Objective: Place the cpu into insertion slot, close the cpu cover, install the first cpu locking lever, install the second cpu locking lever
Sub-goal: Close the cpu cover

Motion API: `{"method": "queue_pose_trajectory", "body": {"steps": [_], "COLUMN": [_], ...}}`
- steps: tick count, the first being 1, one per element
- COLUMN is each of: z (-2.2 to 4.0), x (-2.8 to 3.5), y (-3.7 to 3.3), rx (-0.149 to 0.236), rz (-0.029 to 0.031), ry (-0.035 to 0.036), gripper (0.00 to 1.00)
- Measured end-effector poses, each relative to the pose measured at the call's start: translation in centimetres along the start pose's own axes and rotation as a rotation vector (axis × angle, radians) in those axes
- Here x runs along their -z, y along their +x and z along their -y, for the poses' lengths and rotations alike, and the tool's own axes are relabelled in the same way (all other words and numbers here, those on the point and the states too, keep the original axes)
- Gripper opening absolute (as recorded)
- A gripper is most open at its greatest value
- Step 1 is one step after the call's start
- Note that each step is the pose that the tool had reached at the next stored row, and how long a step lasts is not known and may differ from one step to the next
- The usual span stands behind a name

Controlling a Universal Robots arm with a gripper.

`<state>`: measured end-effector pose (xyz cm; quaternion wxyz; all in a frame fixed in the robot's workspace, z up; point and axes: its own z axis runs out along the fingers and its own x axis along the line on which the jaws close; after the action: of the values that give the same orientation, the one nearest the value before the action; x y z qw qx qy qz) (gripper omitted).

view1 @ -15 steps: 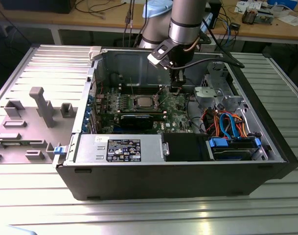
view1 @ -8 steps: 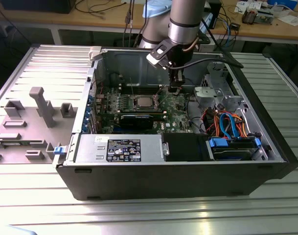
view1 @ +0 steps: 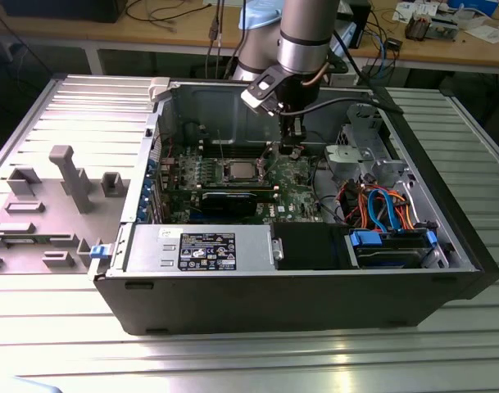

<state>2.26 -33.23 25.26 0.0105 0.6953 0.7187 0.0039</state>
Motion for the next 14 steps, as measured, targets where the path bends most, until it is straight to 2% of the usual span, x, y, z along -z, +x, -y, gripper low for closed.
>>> {"method": "queue_pose_trajectory", "body": {"steps": [14], "z": [1.01], "x": [0.02], "y": [0.03], "rx": [0.000], "rz": [0.0000], "ry": [0.0000], "gripper": [0.11]}}
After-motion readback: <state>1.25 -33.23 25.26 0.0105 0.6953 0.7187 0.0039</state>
